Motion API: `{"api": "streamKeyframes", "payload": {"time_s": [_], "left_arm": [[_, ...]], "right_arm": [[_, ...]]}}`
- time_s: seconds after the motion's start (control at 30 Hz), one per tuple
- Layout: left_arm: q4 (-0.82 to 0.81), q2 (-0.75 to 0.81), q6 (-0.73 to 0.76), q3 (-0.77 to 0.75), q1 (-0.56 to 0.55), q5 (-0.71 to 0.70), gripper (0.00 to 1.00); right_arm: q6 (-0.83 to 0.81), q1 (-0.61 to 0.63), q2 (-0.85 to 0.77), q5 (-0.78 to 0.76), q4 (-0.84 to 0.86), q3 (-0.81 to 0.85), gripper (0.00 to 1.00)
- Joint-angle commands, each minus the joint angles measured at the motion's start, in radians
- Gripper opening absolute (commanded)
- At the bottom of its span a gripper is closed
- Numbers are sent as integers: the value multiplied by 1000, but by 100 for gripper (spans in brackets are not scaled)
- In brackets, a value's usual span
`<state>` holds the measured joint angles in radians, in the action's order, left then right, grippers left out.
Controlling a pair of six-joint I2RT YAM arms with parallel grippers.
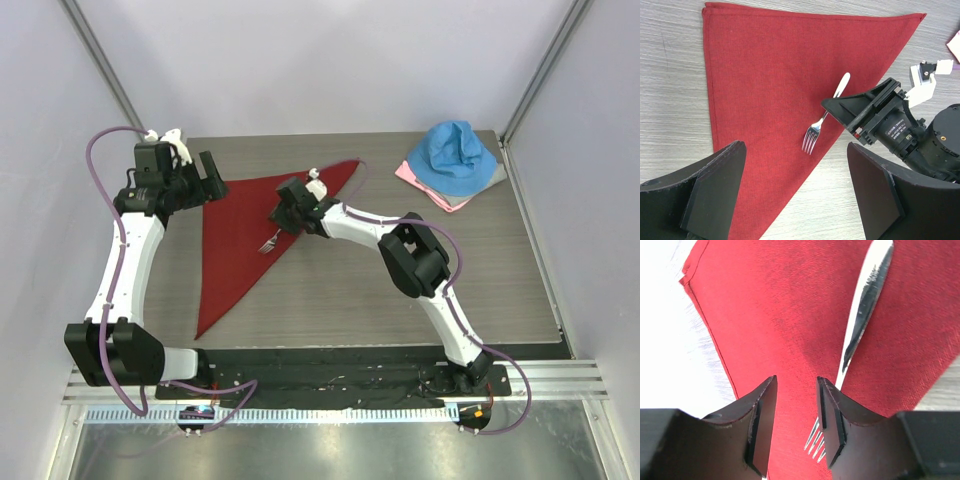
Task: Fold the napkin, place the utensils inside, and roll it up
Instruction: Place the utensil onto the napkin, then fold the napkin
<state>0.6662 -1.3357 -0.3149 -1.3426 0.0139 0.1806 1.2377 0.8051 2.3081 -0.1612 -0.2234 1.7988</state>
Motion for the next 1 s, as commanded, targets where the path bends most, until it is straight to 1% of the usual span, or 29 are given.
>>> {"api": "streamKeyframes", "payload": {"time_s": [0.0, 0.07, 0.1, 0.17, 0.2, 0.23, 0.27, 0.3, 0.33, 0.37, 0.4, 0.47, 0.63, 0.83, 0.97], "left_arm": [[-28, 30, -10, -23, -3, 8, 87], [-28, 33, -7, -21, -2, -4, 87], [-30, 35, -6, -21, -3, -10, 87], [-33, 36, -4, -18, -3, -13, 88], [-37, 36, -4, -15, -3, -13, 88], [-37, 33, -4, -13, -3, -15, 88], [-37, 32, -4, -15, -3, -15, 88], [-40, 30, -4, -13, -3, -12, 88], [-43, 32, -3, -9, -3, -12, 88], [-48, 29, -1, -6, -3, -7, 88], [-48, 26, 3, -6, -3, -7, 88], [-54, 26, 5, 0, -3, -7, 88], [-66, 17, 16, 10, -3, -13, 88], [-63, -13, 30, 10, -3, -35, 88], [-59, -22, 36, 7, -5, -41, 88]], "right_arm": [[-114, -1, -90, -17, 103, -2, 46], [-171, -24, -134, -12, 119, -9, 48], [-226, -38, -151, -11, 127, -22, 48], [-263, -73, -182, 9, 151, -56, 48], [-283, -125, -209, 26, 188, -99, 49], [-317, -151, -219, 50, 203, -116, 50], [-345, -184, -226, 111, 216, -131, 50], [-368, -235, -239, 129, 254, -165, 51], [-412, -262, -246, 141, 260, -179, 52], [-429, -286, -249, 149, 266, -191, 54], [-438, -338, -248, 188, 265, -200, 59], [-449, -385, -242, 215, 271, -210, 61], [-474, -506, -162, 296, 295, -190, 65], [-457, -567, -49, 402, 383, -118, 67], [-446, -577, 8, 411, 423, -84, 68]]}}
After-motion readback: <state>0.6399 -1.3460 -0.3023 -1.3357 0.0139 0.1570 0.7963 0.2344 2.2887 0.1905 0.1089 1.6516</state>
